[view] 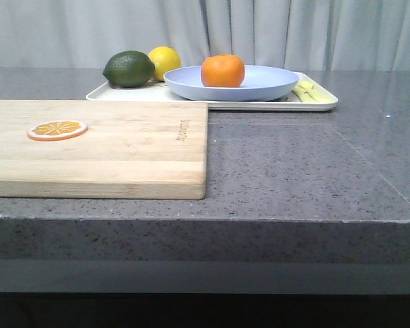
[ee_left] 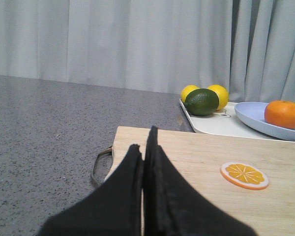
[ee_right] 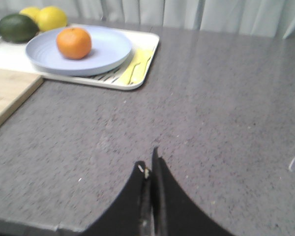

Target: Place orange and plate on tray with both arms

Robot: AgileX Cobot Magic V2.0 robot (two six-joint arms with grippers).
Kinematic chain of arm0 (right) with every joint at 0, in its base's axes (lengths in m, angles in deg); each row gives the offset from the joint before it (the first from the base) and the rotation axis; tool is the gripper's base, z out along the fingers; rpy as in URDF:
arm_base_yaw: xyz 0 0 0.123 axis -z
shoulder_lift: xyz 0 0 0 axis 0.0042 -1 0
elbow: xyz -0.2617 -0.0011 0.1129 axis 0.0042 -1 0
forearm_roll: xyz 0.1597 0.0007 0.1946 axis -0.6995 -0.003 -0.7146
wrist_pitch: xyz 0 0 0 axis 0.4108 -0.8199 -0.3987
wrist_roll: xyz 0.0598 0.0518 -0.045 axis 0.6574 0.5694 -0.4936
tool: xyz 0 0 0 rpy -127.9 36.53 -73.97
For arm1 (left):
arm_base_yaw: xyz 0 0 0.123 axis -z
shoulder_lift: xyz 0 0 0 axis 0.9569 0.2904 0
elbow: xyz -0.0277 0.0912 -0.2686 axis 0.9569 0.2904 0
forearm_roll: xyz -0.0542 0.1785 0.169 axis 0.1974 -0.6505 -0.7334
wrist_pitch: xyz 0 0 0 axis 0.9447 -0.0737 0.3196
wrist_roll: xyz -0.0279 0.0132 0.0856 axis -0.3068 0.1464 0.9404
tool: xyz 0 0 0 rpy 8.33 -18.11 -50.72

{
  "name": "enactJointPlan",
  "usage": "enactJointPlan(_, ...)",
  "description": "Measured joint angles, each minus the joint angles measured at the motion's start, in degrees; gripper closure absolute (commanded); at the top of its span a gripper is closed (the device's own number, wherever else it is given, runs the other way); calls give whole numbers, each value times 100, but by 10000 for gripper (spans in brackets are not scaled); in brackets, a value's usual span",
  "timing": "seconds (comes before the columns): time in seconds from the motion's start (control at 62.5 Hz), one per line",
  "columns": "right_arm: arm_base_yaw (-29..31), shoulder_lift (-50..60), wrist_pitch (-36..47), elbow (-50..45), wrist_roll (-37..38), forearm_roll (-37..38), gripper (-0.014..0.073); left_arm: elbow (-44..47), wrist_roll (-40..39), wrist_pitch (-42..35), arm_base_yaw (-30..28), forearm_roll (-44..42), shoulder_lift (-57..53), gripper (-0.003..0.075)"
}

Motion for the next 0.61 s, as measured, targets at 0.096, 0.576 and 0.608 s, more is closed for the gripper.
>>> enactJointPlan(0.096, 0, 258, 886, -720, 0, 0, 662, 0, 0, 0, 0, 0, 0, 740)
enactJointPlan(0.576, 0, 983, 2472, -2492, 0, 0, 662, 0, 0, 0, 0, 0, 0, 740)
enactJointPlan(0.608, -16, 983, 2497, -2492, 0, 0, 662, 0, 0, 0, 0, 0, 0, 740)
